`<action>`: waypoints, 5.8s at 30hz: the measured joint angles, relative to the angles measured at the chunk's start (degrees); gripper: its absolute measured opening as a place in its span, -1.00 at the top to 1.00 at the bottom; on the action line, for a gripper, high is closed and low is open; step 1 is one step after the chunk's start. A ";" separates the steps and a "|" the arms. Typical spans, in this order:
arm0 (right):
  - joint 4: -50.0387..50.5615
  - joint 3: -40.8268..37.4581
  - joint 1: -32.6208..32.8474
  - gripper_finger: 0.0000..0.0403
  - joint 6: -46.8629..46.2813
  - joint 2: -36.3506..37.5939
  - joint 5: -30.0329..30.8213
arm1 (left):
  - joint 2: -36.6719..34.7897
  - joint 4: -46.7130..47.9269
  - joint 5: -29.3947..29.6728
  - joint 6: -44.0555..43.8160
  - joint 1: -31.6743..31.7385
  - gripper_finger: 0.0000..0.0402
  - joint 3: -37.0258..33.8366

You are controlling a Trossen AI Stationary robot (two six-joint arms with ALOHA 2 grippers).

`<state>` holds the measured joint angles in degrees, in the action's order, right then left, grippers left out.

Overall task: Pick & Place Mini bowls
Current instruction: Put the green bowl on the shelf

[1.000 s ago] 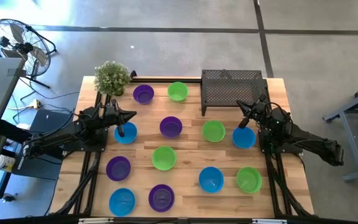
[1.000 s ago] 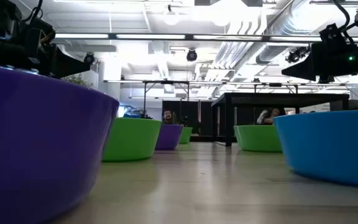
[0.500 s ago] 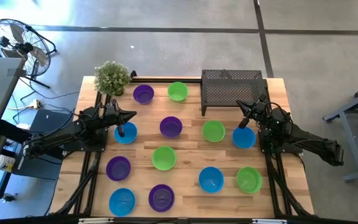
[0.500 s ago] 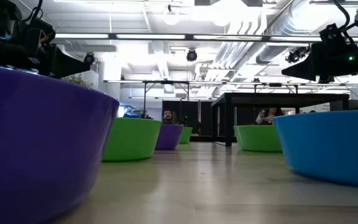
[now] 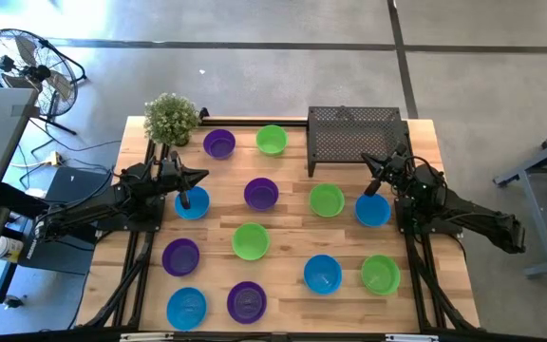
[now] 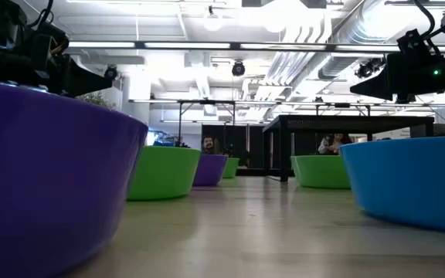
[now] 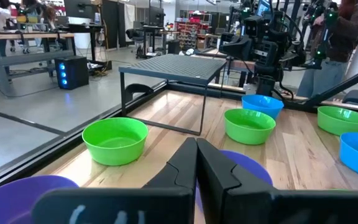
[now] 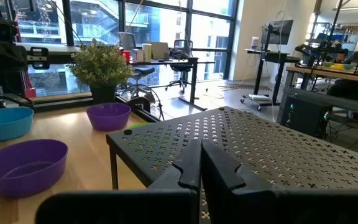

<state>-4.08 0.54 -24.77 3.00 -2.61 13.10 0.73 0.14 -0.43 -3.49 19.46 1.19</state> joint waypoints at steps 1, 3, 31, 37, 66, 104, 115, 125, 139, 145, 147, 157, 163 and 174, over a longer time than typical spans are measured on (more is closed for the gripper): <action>0.00 0.00 0.00 1.00 0.01 0.00 0.01 | 0.00 -0.02 -0.02 0.00 0.00 1.00 0.00; 0.00 -0.02 0.02 1.00 0.01 0.00 0.02 | 0.00 -0.07 -0.57 0.00 0.02 1.00 -0.01; -16.11 0.16 0.04 1.00 -7.46 -0.37 -9.54 | 0.68 0.13 -3.37 -3.28 0.00 1.00 0.02; -15.86 4.82 0.08 1.00 -6.93 -2.91 -15.45 | 0.68 0.24 -3.18 -2.91 0.00 1.00 0.02; 19.17 34.27 30.24 1.00 -14.56 -44.57 7.86 | 0.70 0.36 -3.12 -4.28 0.00 1.00 0.00; 40.54 51.19 33.12 0.22 -27.27 -85.70 1.30 | 0.68 -0.37 -3.08 1.97 0.02 1.00 -0.02; 38.89 51.19 29.96 0.56 -24.89 -91.86 -2.63 | 0.67 -0.20 -2.89 1.97 0.00 1.00 -0.02; 37.05 51.19 29.97 0.97 -24.47 -91.53 -4.95 | 0.67 -0.15 -2.89 1.97 0.02 1.00 -0.02; 30.37 51.17 30.18 0.99 -25.06 -75.59 -17.80 | 0.66 -0.11 -2.91 1.97 0.02 1.00 -0.02; 31.86 51.19 30.18 0.94 -29.48 -69.58 -13.51 | 0.66 -0.11 -2.93 1.97 0.01 1.00 -0.02; 36.00 51.19 30.18 0.89 -33.54 -69.37 -9.90 | 0.66 -0.11 -2.93 1.95 0.00 1.00 -0.02; 46.05 46.78 25.38 0.38 -51.06 -69.80 -4.03 | 0.66 -0.13 -3.04 1.94 0.02 1.00 -0.02; 30.10 35.92 20.30 0.34 -52.20 -69.83 -6.98 | 0.66 -0.11 -3.06 1.75 0.01 1.00 -0.02; 17.57 29.40 18.40 0.55 -53.11 -69.83 -9.89 | 0.66 -0.20 -3.06 1.73 0.02 1.00 -0.02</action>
<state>13.50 29.94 -6.37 -50.11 -72.44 3.21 1.39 -0.05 -3.49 -1.76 19.49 1.17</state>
